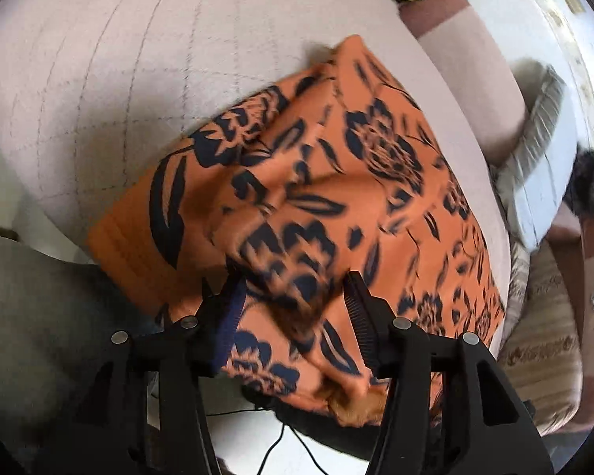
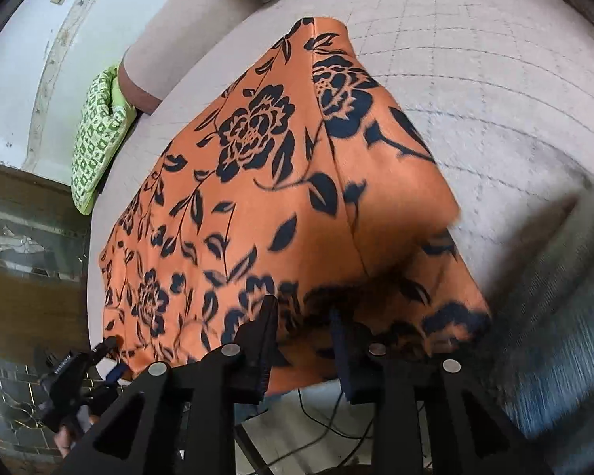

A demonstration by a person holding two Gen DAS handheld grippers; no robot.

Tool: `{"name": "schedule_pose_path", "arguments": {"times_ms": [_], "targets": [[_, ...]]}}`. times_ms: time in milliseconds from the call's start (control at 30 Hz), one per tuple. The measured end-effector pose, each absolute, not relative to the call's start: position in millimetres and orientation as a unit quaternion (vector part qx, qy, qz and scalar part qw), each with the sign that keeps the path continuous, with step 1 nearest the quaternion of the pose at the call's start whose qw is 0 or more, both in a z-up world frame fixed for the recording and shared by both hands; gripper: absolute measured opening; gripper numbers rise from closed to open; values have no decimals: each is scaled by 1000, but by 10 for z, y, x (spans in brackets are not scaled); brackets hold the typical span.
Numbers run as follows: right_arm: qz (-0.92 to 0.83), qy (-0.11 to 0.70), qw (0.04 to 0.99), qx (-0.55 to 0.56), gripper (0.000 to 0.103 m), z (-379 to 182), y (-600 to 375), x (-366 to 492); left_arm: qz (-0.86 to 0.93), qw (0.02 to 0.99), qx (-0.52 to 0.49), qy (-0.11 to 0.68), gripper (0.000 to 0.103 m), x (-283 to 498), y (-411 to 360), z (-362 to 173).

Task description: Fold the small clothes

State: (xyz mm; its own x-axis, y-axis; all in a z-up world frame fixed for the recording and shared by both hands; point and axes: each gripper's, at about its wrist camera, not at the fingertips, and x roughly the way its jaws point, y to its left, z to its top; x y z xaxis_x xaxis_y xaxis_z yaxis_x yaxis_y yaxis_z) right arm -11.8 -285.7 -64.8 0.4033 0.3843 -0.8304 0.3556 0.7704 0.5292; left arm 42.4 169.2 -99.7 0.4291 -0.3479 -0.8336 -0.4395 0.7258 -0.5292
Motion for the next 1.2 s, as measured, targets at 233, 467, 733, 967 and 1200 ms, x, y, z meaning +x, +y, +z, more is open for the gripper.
{"name": "schedule_pose_path", "arguments": {"times_ms": [233,467,733,967,1200], "targets": [[-3,564,750,346,7,-748,-2951,-23,34,788,-369,491,8,296,1775,-831],[-33,521,798,301,3,-354,-2908,-278,74,799,-335,495,7,297,1766,-841],[-8,551,785,284,3,-358,-2848,-227,17,782,-367,503,8,126,1867,-694],[154,452,815,329,6,234,-2532,-547,30,805,-399,439,62,54,2075,-368],[346,456,721,390,82,262,-1487,143,62,780,-376,497,62,673,2359,-642]]}}
